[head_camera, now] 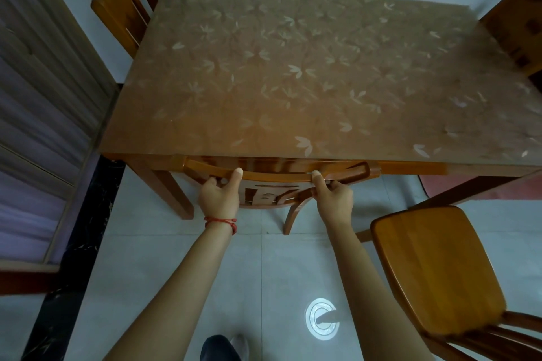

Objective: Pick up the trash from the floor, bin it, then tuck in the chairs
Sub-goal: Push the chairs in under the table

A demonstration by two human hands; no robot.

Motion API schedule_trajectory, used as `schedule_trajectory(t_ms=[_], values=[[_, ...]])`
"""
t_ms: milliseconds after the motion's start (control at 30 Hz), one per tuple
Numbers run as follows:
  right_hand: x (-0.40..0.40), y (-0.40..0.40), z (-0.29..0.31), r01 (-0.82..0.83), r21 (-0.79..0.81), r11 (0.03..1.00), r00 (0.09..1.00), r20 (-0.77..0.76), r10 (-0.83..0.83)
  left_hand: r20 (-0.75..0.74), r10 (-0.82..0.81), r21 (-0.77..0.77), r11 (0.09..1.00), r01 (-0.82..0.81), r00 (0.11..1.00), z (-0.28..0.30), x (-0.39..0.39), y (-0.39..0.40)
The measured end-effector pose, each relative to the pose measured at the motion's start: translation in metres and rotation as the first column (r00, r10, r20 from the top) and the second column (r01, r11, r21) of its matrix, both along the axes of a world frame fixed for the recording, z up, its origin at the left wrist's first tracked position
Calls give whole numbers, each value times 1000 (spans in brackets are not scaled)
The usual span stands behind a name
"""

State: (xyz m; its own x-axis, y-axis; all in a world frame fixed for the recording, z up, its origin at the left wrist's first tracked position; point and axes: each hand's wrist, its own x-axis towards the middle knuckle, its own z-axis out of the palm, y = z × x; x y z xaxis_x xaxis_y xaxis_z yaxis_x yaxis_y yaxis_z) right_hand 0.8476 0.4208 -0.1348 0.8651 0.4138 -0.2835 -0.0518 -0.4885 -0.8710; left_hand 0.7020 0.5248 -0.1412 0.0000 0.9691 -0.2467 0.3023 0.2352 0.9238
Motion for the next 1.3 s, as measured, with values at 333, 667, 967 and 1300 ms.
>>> schedule_trajectory(t_ms=[333, 667, 967, 1300], values=[[-17, -15, 9, -113, -49, 992, 991, 70, 116, -157, -175, 8, 984, 178, 972, 10, -13, -8], [-45, -102, 5, -149, -298, 943, 954, 206, 216, -362, -557, 121, 767, 630, 747, 2, -14, -65], [-61, -228, -3, 78, -505, 860, 937, 331, 109, -600, -728, 178, 284, 942, 333, -7, 15, -149], [-100, -382, 6, 383, -504, 774, 900, 391, -192, -717, -697, 190, -145, 971, 36, 12, 38, -288]])
